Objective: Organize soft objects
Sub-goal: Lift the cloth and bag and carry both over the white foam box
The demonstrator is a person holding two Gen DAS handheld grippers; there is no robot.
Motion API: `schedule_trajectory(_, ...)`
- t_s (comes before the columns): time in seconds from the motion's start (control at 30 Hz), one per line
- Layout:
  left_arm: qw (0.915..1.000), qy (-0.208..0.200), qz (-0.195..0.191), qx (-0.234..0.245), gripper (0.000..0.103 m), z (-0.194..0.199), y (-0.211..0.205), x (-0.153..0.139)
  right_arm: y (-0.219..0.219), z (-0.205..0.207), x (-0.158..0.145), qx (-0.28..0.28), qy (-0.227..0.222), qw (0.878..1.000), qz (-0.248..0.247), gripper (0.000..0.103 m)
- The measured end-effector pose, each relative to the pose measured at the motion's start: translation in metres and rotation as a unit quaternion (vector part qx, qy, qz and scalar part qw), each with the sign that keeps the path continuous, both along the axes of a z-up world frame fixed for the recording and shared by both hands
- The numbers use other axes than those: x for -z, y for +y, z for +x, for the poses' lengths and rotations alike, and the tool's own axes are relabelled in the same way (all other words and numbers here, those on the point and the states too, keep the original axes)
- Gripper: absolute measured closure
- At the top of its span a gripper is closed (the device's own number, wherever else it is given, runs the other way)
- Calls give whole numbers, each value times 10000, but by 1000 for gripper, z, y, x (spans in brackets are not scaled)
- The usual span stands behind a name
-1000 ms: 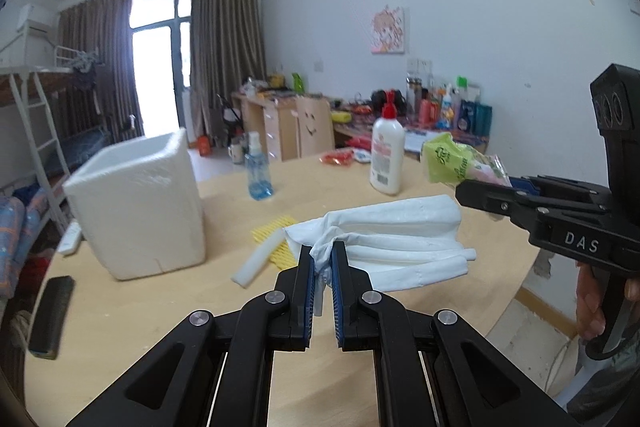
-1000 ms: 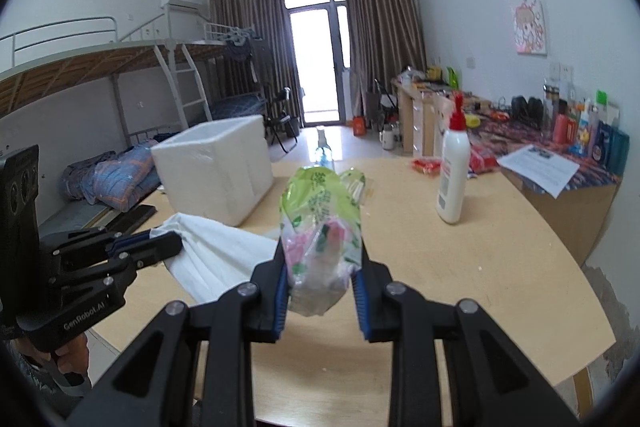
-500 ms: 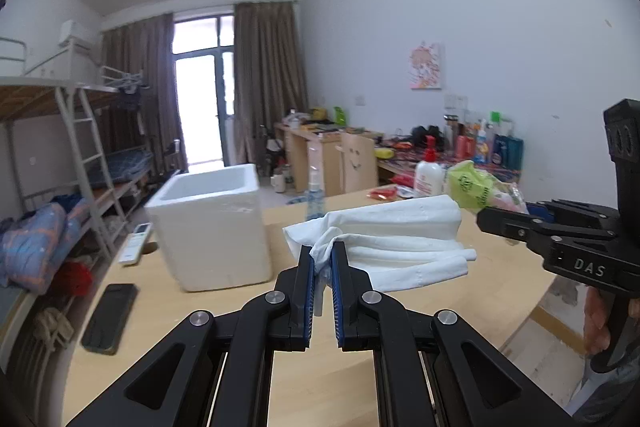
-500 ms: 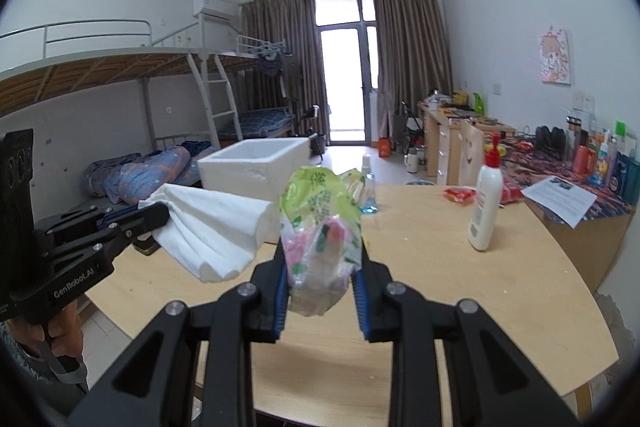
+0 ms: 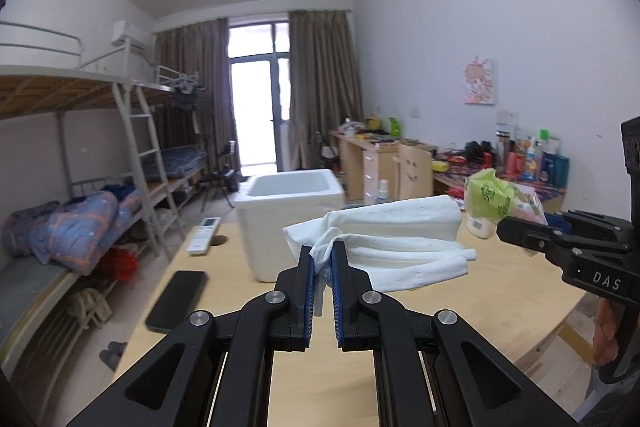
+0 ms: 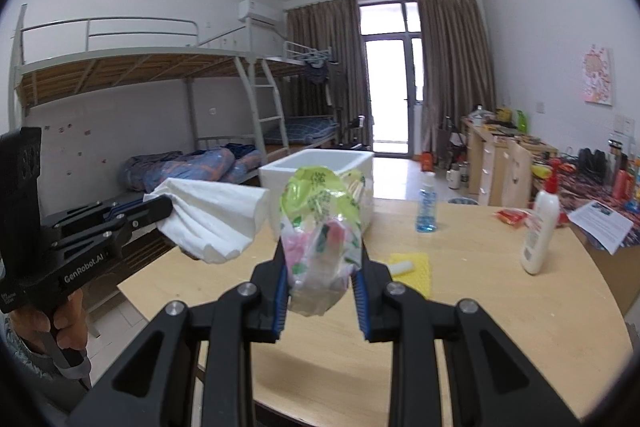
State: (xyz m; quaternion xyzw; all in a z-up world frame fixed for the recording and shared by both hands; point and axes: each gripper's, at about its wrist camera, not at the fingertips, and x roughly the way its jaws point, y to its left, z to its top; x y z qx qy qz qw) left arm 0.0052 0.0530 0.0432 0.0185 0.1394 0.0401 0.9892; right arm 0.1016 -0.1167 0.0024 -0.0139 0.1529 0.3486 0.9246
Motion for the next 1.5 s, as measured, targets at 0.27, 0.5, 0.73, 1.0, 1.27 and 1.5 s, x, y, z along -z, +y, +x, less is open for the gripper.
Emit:
schedule_trajectory(0.27,9993,23,-116,-368,95,-1,22,4,24,5,1,-348,-7,9994,-42,71)
schedule_trajectory(0.5,9995,5,-25,-319,95,9,30,2,38,14,7,-449,104,9989,-101,71)
schedule_trajectory(0.73,9993,37,-108,-369,95,33,47,-3,45,31,2,-420,125,9989,-138,71)
schedule_trajectory(1.0,9992,49,-196,-356,95,56,53,-12,51,46,-7,-369,110,9991,-197,71)
schedule_trajectory(1.27,9989,70,-258,-378,95,75,57,-19,55,62,-15,-290,152,9993,-154,71)
schedule_trajectory(1.5,9988,70,-274,-401,95,98,68,-30,69,78,-26,-255,161,9994,-196,71)
